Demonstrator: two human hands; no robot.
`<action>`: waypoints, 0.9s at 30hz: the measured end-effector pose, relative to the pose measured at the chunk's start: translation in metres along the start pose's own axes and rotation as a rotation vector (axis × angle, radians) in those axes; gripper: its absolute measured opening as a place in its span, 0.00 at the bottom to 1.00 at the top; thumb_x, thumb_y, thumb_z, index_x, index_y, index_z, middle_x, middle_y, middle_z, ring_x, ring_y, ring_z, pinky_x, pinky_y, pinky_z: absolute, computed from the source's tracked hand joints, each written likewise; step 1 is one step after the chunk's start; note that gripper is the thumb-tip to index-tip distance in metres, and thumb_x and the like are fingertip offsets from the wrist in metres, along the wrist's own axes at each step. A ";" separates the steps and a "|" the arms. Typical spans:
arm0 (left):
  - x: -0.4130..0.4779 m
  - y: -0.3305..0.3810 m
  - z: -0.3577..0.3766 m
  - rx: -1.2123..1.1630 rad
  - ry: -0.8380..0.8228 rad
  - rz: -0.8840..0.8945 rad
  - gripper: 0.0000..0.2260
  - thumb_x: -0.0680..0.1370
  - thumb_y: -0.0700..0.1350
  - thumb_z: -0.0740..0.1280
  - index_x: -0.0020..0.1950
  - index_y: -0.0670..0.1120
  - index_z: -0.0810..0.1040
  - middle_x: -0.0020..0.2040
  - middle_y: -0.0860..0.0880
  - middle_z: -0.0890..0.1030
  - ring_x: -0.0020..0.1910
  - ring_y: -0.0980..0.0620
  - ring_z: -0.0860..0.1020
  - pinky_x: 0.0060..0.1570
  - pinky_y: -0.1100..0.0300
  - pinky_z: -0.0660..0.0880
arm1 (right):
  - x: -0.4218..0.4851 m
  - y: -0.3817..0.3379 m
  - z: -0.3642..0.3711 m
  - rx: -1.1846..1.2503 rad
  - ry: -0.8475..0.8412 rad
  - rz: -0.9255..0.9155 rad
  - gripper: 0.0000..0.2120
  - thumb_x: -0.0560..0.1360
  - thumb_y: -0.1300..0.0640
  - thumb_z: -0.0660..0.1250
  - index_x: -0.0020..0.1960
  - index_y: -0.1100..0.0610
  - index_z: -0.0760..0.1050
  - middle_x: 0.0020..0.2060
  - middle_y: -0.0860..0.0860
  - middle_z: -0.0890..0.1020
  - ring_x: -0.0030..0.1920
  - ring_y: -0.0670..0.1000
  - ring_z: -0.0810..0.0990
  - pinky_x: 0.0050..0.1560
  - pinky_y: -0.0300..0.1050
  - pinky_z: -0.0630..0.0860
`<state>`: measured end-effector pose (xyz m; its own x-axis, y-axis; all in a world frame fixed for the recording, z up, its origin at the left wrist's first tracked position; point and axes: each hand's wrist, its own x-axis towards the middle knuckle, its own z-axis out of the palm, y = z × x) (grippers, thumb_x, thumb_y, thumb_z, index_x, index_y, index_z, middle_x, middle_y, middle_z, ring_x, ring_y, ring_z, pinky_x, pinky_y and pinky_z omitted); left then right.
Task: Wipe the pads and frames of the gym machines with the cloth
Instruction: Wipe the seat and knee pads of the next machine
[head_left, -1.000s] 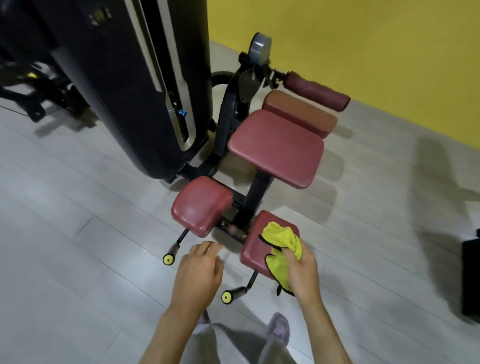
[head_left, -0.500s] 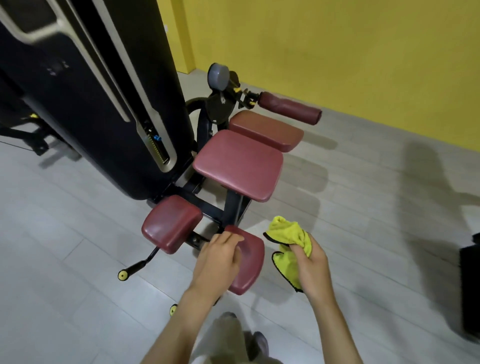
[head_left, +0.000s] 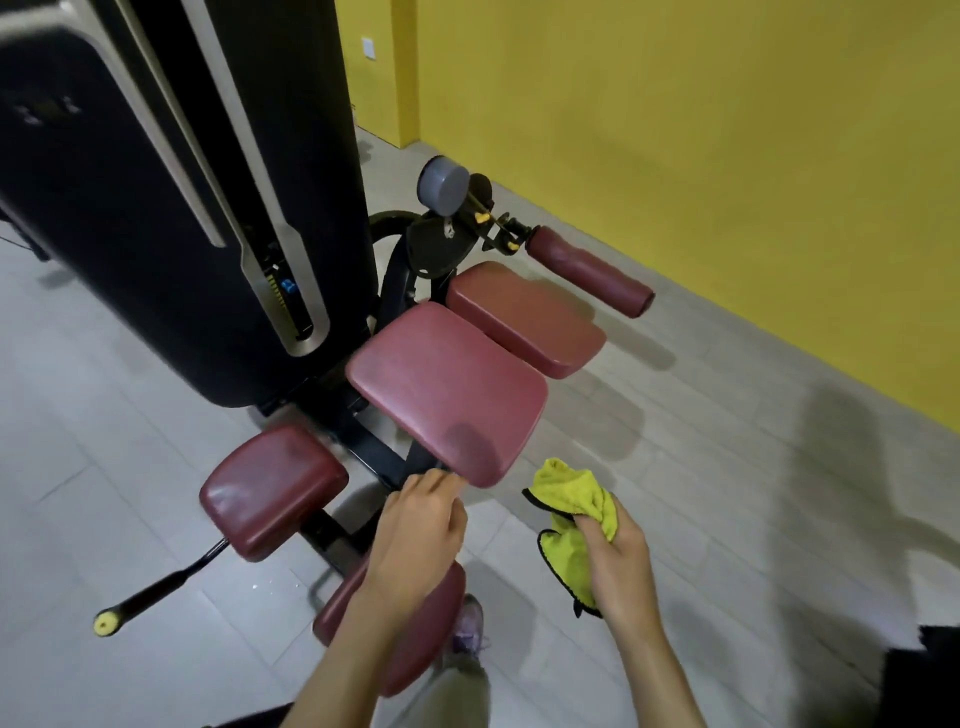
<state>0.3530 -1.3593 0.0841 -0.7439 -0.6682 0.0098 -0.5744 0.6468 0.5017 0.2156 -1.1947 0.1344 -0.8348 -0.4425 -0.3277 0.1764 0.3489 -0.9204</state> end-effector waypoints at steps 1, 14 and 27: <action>0.015 0.004 0.001 -0.007 0.007 -0.005 0.12 0.80 0.43 0.64 0.62 0.52 0.80 0.56 0.55 0.81 0.54 0.50 0.78 0.53 0.53 0.76 | 0.015 -0.007 -0.002 -0.024 -0.019 -0.014 0.15 0.79 0.63 0.67 0.58 0.46 0.83 0.51 0.41 0.87 0.54 0.46 0.85 0.56 0.45 0.80; 0.139 0.020 0.011 0.036 0.153 -0.261 0.14 0.77 0.42 0.63 0.59 0.48 0.82 0.56 0.51 0.82 0.52 0.45 0.79 0.47 0.48 0.78 | 0.193 -0.098 0.018 0.028 -0.322 -0.068 0.18 0.80 0.69 0.65 0.48 0.47 0.83 0.48 0.46 0.87 0.44 0.40 0.85 0.37 0.28 0.75; 0.161 0.076 0.047 0.058 0.357 -0.803 0.12 0.78 0.47 0.62 0.56 0.49 0.82 0.54 0.52 0.82 0.47 0.47 0.79 0.42 0.48 0.78 | 0.340 -0.142 0.043 -0.076 -0.934 -0.095 0.29 0.80 0.72 0.62 0.43 0.39 0.87 0.58 0.50 0.85 0.45 0.43 0.82 0.37 0.35 0.79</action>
<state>0.1735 -1.4006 0.0835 0.0377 -0.9979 -0.0524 -0.9016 -0.0566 0.4288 -0.0712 -1.4306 0.1447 -0.0819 -0.9438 -0.3202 0.0670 0.3154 -0.9466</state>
